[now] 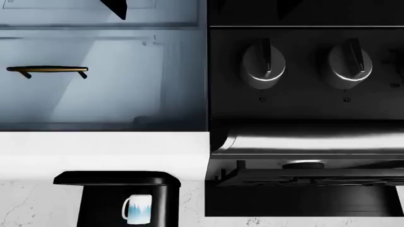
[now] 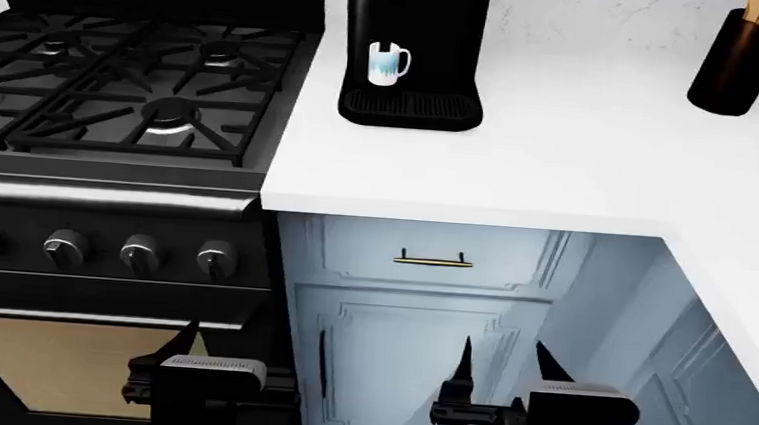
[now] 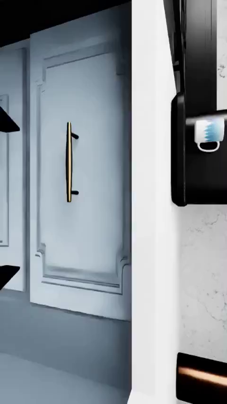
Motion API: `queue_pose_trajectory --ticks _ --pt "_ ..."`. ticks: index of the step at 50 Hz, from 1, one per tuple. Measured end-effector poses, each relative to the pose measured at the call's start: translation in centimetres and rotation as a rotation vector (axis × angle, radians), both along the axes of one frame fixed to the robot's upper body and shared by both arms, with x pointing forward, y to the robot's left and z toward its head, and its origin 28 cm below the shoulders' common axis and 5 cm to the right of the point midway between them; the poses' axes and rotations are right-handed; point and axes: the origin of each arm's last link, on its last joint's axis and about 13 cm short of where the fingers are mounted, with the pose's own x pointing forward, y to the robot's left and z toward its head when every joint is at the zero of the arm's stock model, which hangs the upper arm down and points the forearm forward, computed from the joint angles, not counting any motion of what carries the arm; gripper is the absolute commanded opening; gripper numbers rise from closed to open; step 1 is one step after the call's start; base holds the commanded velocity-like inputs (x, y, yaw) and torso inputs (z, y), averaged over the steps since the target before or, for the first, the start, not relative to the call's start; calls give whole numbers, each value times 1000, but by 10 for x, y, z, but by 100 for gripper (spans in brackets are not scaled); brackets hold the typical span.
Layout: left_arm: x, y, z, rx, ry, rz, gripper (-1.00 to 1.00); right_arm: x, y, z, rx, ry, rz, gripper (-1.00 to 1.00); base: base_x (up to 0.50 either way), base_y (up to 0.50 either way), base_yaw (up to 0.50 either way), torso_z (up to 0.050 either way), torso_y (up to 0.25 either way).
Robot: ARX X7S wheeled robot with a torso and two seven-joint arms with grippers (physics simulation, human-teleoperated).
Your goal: Press the button on the coffee machine to serve coffee.
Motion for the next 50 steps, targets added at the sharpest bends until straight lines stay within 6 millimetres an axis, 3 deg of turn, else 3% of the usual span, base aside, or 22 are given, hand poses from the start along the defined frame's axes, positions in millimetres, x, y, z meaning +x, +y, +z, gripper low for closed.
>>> queue_pose_trajectory --ticks 34,50 --pt "0 -1 1 16 -6 0 100 -2 1 0 -18 -10 5 100 0 0 0 0 0" --pt "0 0 0 13 -18 6 100 -1 1 1 -35 -15 -3 100 0 0 0 49 0"
